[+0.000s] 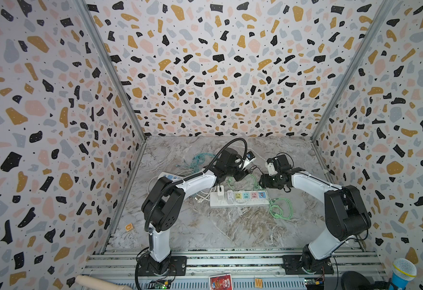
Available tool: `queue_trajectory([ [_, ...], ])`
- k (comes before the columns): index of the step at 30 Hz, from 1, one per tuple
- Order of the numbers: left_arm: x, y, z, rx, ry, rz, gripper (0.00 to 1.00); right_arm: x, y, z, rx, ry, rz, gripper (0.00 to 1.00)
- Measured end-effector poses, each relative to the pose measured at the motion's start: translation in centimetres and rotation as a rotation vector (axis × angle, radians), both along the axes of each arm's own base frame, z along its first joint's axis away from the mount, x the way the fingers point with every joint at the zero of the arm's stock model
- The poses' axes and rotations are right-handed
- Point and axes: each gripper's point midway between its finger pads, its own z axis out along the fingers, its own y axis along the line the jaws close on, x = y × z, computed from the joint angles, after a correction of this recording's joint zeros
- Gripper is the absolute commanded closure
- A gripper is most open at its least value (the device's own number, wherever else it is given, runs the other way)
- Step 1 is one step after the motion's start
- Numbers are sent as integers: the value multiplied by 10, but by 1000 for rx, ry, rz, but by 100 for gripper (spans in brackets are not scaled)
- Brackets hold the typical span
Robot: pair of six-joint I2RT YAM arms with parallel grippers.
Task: Insert plugs into power strip
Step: Pick up the plug from the center of the table.
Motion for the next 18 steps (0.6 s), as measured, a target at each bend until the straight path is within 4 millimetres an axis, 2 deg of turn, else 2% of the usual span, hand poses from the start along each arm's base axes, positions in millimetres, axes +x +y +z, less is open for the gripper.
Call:
queue_trajectory([
  [9,0,0,0,-2,4,2,45,-10,-1,-13,-7,25,6,38],
  [18,0,0,0,-2,6,4,45,-6,1,-17,-5,15,7,41],
])
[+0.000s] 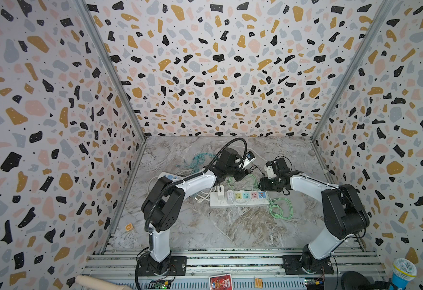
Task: Insert plugs into power strip
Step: Pick up the plug from the center of the table.
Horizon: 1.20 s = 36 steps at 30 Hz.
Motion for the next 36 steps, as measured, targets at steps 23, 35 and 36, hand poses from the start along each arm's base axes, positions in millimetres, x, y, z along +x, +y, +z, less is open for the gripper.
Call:
queue_trajectory([
  [23,0,1,-1,-5,19,9,46,5,3,-11,-15,13,8,45],
  [35,-1,1,-4,-2,30,9,46,19,6,-1,-28,-32,16,49],
  [36,-1,1,-4,-2,30,9,46,20,6,-1,-28,-32,16,49],
])
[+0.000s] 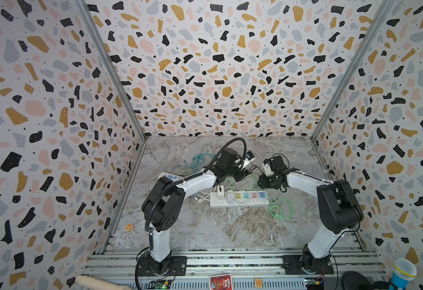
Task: Insert plugs into power strip
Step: Pick up the plug from the center of the table.
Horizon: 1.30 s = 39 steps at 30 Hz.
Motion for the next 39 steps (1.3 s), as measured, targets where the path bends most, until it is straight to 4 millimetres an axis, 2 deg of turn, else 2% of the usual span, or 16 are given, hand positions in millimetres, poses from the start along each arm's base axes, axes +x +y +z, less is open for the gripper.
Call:
queue_trajectory([
  [23,3,-1,0,0,0,3,46,-3,1,-3,-5,10,11,45],
  [39,5,-1,-2,2,6,5,46,-4,1,-4,-6,16,14,48],
])
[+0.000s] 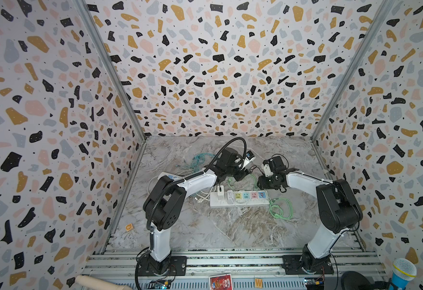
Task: Insert plugs into power strip
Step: Pick up the plug from the center of the table.
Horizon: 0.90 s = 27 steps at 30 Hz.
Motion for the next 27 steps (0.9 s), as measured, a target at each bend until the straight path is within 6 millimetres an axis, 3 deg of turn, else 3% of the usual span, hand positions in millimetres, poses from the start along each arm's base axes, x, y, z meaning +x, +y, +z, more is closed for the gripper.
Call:
queue_trajectory([
  [15,2,0,2,0,-1,2,46,-2,-4,3,-18,23,6,68],
  [23,-5,12,2,16,3,21,46,26,1,66,139,0,58,69],
  [27,-18,22,12,3,-41,14,46,15,1,78,227,43,81,69],
])
